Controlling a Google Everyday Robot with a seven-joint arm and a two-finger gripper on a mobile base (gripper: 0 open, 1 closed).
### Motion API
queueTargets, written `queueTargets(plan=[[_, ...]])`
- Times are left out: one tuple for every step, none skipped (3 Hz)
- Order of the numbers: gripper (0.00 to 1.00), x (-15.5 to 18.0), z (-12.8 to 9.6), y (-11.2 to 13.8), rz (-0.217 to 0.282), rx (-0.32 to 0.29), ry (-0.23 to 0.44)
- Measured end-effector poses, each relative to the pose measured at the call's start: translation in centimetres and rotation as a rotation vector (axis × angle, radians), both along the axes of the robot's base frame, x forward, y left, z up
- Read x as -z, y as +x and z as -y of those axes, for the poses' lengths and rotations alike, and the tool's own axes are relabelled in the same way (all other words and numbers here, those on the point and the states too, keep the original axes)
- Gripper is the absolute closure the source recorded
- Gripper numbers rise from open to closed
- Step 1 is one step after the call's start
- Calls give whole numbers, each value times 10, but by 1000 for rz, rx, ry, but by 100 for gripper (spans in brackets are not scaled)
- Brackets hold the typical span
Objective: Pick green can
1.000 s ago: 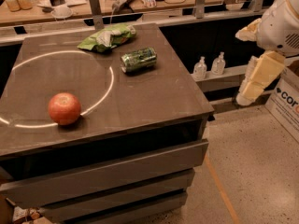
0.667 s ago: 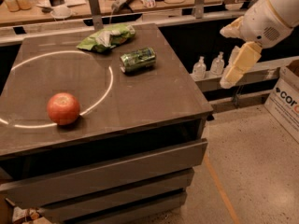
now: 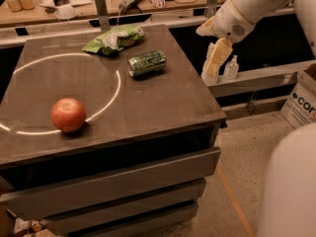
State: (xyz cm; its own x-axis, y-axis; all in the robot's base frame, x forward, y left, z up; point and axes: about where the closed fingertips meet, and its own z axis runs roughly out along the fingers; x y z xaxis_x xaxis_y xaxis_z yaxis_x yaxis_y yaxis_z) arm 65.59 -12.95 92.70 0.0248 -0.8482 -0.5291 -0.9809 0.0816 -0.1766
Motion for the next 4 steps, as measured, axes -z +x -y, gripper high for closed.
queueTargets(plan=[[0, 8, -37, 30, 14, -82, -36], [0, 16, -71, 51, 35, -155, -94], [0, 29, -110, 67, 53, -237, -190], [0, 38, -131, 74, 61, -285, -246]])
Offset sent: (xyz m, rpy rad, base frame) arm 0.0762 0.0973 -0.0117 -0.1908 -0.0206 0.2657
